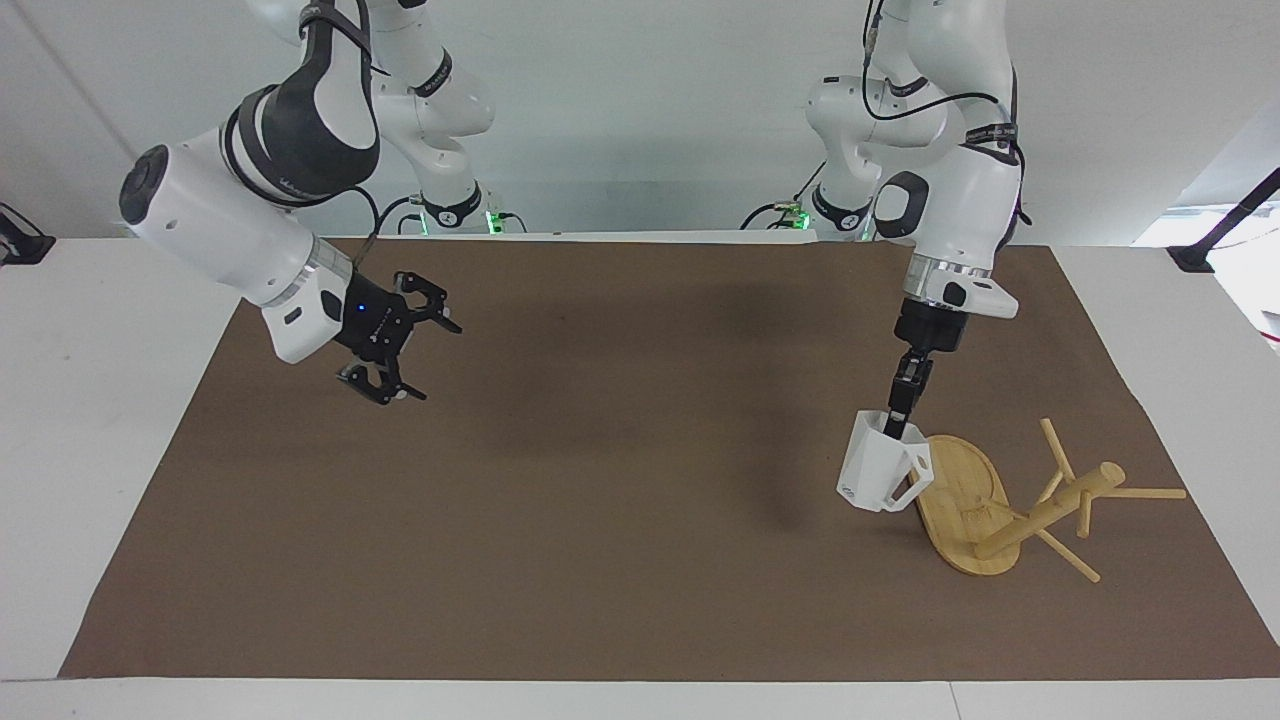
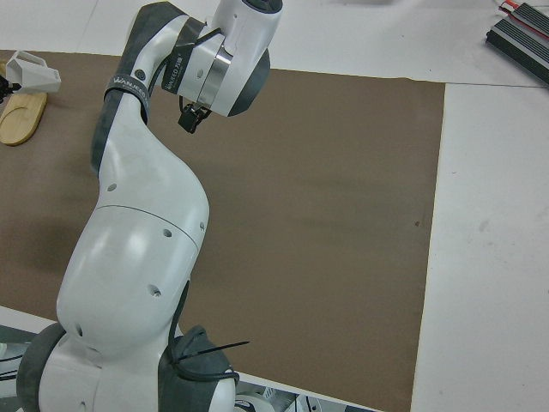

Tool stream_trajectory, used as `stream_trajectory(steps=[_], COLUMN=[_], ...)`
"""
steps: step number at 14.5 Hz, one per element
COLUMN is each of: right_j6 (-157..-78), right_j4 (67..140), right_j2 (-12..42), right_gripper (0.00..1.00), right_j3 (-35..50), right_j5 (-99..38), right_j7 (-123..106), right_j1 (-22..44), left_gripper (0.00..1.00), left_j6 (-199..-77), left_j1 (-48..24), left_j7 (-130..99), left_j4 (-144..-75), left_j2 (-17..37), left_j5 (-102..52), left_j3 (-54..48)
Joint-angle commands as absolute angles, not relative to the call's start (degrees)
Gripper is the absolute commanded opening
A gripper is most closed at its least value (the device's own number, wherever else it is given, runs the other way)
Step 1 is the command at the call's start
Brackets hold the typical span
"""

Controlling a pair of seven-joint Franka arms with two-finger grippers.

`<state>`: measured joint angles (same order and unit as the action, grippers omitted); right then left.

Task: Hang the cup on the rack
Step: 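Carry the cup to the rack with the left gripper while the right retracts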

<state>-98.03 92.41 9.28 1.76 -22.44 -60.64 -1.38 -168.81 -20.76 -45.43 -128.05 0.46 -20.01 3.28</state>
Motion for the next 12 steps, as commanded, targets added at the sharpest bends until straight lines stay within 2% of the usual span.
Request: stream_trajectory(steps=[1,5,7,10,12], right_j6=[-93.96,-87.04,-82.11,-74.29,-73.04], right_j4=[87.2,84.64,80.01,75.77,78.2], right_j2=[8.53,6.59,6.68,6.86,4.59], right_gripper=[1.0,1.0,1.0,1.0,1.0], right_j3=[1.93,0.89,-0.7,-2.72,-3.86], right_j5=[-13.3,-3.1,-0.71,1.75,1.93], right_j7=[-46.21,-26.06,-21.38,-18.29,-17.15], right_j1=[-2.02,-2.11,-2.2,-2.9,-2.55], left_gripper=[0.0,0.0,0.0,0.0,0.0], left_j6=[-172.18,-172.18,-172.18,-172.18,-172.18], left_j1=[-19.43,-17.33,-15.91,-15.73,-14.69], left_j7=[-43.24,-41.67,-40.52,-40.52,-40.52], left_j4=[-127.18,-126.04,-124.38,-124.1,-124.1], left_j2=[3.33,4.39,6.76,6.86,6.86], left_j5=[-20.74,-20.57,-20.57,-20.92,-21.01], left_j3=[2.72,2.64,2.46,2.46,2.46])
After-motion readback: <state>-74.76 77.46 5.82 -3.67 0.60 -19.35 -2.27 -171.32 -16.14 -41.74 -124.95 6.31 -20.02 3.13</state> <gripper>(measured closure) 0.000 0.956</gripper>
